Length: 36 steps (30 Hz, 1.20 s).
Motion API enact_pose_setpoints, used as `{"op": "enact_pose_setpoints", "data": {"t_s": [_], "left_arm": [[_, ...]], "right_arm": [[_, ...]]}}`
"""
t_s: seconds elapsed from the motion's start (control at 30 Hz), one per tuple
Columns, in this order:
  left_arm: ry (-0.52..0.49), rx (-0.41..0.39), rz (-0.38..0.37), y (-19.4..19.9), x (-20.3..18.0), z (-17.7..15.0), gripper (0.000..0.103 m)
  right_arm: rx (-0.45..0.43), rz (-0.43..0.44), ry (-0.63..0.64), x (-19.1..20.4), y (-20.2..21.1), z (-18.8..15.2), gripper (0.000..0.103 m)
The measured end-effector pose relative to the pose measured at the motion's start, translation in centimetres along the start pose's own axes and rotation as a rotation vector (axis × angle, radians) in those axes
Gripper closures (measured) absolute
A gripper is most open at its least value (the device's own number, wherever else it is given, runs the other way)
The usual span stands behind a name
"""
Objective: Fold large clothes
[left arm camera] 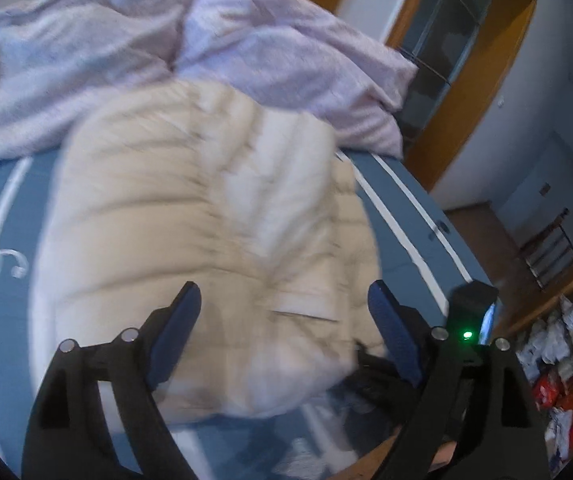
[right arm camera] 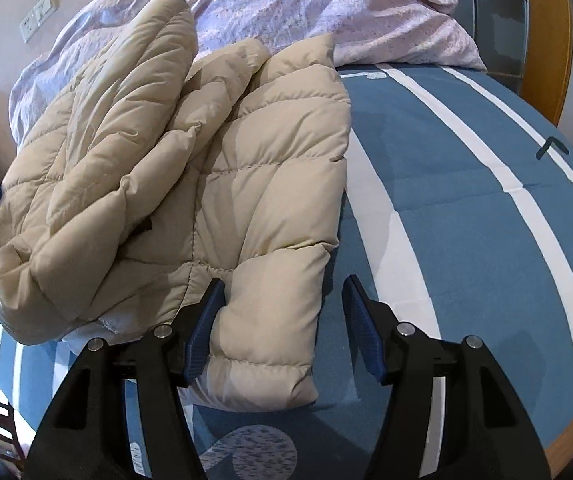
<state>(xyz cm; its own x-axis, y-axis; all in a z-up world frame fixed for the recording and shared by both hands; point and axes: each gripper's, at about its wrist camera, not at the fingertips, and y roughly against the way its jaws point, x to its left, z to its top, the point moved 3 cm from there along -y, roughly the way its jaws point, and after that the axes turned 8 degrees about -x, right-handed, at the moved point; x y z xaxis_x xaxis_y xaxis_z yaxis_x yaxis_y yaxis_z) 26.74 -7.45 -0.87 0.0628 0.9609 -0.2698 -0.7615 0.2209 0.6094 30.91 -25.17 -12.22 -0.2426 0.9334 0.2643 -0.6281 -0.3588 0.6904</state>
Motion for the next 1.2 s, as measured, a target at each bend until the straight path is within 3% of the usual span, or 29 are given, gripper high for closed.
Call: {"op": "enact_pose_setpoints", "data": {"t_s": [0.2, 0.33, 0.47, 0.67, 1.2], "left_arm": [[0.001, -0.056, 0.202, 1.8, 5.8, 1.1, 0.017], [0.019, -0.039, 0.329, 1.4, 10.2, 0.5, 0.017], [0.067, -0.009, 0.306, 0.6, 11.6, -0.3, 0.017], [0.046, 0.021, 0.257, -1.7, 9.8, -1.0, 0.018], [0.013, 0.042, 0.254, -4.9, 7.0, -2.6, 0.018]], "right_arm": [[0.001, 0.001, -0.012, -0.1, 0.1, -0.1, 0.041], [0.001, -0.004, -0.010, 0.0, 0.0, 0.0, 0.041], [-0.001, -0.006, -0.004, 0.1, -0.1, -0.1, 0.041], [-0.002, -0.003, 0.004, 0.2, -0.2, -0.1, 0.041], [-0.013, -0.005, 0.006, 0.5, -0.3, -0.2, 0.041]]}}
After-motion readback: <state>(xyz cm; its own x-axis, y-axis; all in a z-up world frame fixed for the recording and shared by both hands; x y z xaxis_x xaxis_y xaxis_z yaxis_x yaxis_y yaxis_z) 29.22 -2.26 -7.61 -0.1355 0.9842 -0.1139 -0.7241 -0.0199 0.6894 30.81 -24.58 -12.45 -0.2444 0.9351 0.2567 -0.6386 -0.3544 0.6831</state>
